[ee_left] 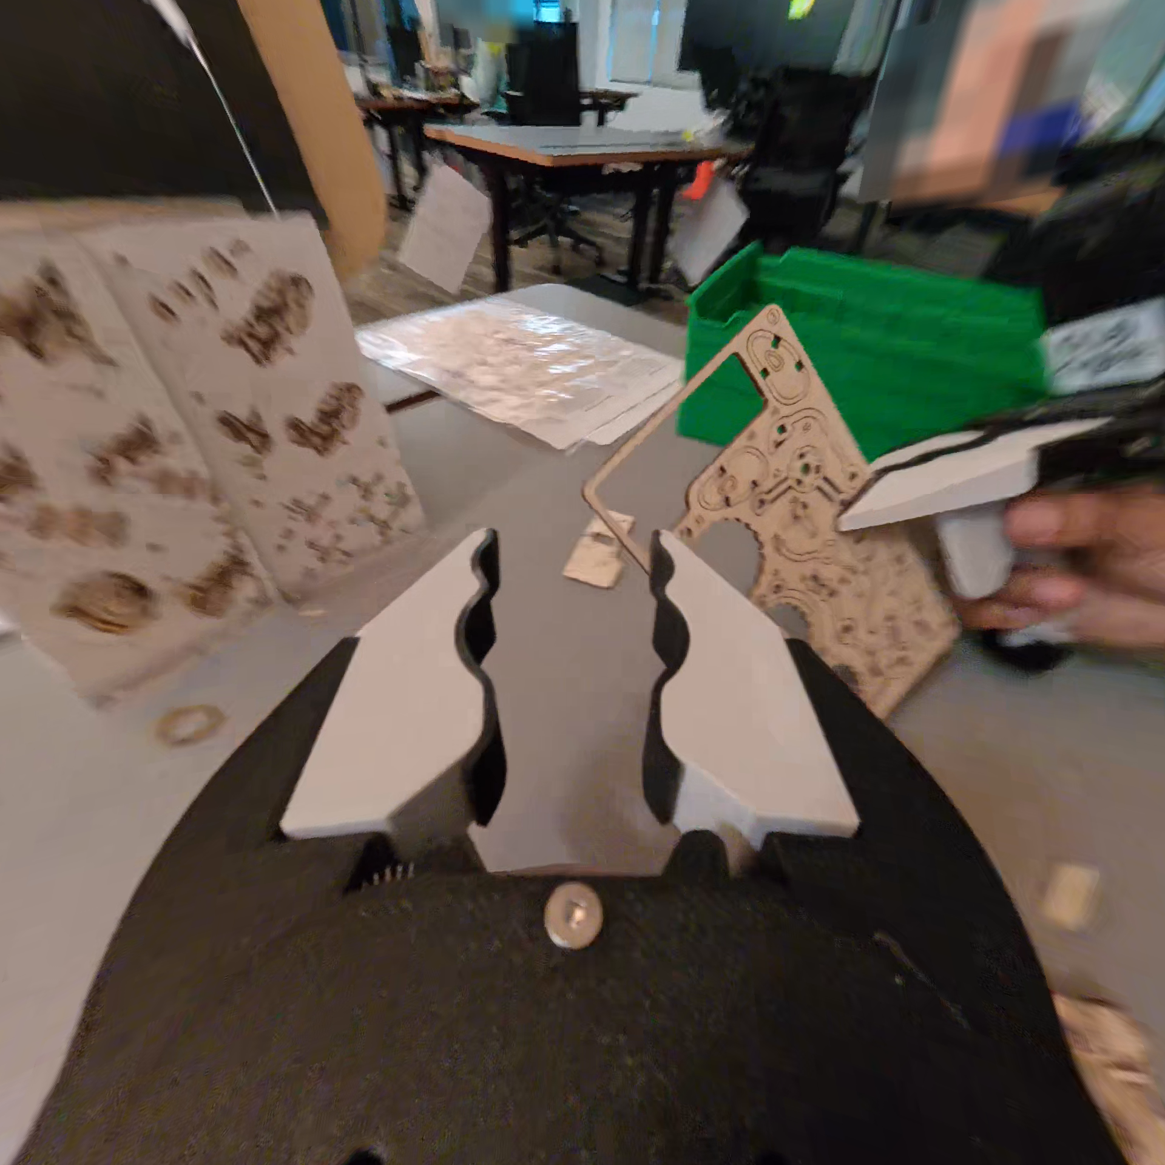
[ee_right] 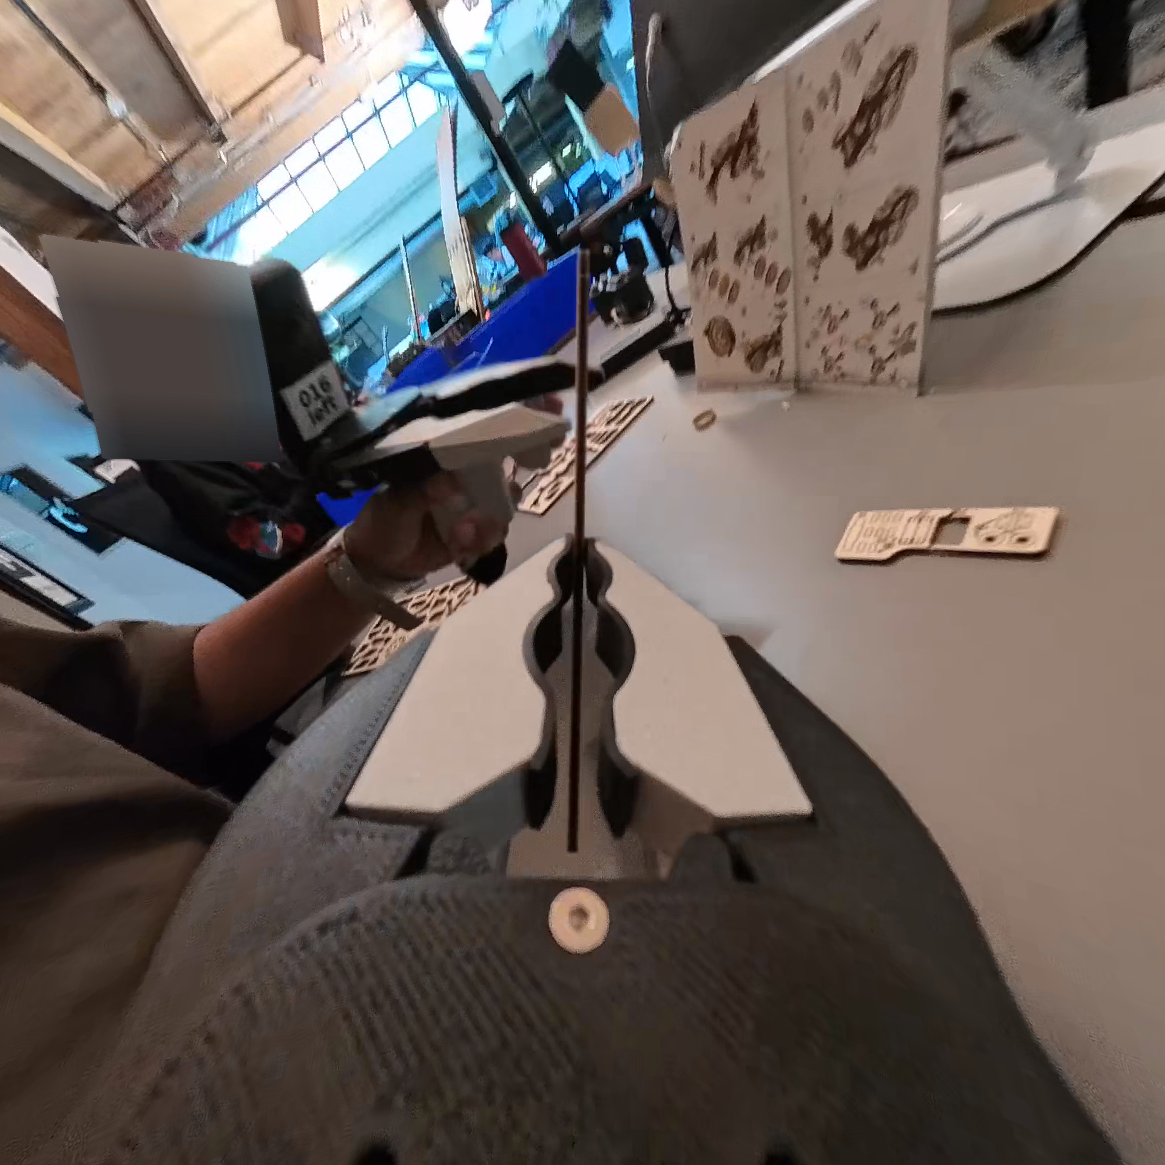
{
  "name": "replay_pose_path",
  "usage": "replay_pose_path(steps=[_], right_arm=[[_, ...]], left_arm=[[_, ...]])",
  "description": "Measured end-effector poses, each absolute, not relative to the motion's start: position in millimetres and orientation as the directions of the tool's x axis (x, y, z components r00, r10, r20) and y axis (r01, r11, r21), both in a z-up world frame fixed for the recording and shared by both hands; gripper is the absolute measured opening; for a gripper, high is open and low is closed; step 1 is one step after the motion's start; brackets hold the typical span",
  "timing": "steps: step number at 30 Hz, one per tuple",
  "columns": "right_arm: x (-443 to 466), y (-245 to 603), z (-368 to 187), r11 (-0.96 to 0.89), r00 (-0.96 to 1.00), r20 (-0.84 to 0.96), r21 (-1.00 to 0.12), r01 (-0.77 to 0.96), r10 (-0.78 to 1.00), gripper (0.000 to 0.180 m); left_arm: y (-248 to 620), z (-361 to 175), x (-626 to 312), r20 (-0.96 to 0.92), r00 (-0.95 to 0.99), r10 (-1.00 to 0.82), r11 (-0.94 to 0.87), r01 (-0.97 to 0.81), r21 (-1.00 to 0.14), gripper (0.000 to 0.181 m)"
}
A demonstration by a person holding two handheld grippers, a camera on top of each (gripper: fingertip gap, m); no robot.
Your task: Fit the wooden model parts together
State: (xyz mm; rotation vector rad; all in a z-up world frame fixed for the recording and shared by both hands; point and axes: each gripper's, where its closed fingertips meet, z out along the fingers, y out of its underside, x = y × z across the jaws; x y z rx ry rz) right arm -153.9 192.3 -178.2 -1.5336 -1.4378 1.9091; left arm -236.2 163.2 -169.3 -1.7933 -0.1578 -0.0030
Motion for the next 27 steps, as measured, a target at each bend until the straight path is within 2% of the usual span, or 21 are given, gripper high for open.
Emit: replay_pose_path(steps=[4, 7, 12, 14, 19, 27], right_arm=[[-150.3, 201.0, -156.2, -0.494, -0.419, -0.538, -0.841, 0.219, 0.731, 0.0], [-147.1, 195.4, -142.2, -0.557, -0.474, -0.566, -0.812, 0.176, 0.675, 0.0], [-150.6, 174.6, -148.6, -0.546, -0.503, -0.581, -0.804, 0.234, 0.64, 0.0], [-153.7, 169.2, -158.2, -0.508, -0.481, -0.57, -0.819, 0.268, 0.665, 0.0], [-158.9, 171.2, -171.1, -0.512, -0.426, -0.599, -0.801, 0.312, 0.678, 0.011], [-157.3, 200.4, -162.9, -0.598, -0.382, -0.64, -0.765, 0.238, 0.667, 0.024]], left_arm=[[169.8, -173.1, -205.6, 0.543, 0.834, -0.101, -0.245, 0.508, -0.826, 0.073], [170.7, -171.2, -183.3, 0.677, 0.699, -0.232, -0.278, 0.619, -0.734, 0.069], [169.8, -161.8, -168.5, 0.681, 0.654, -0.33, -0.247, 0.637, -0.731, 0.044], [168.3, -161.5, -166.3, 0.672, 0.655, -0.345, -0.248, 0.626, -0.739, 0.025], [164.9, -159.4, -166.9, 0.68, 0.629, -0.377, -0.254, 0.636, -0.729, 0.001], [163.0, -167.9, -180.4, 0.728, 0.582, -0.361, -0.27, 0.682, -0.679, 0.001]])
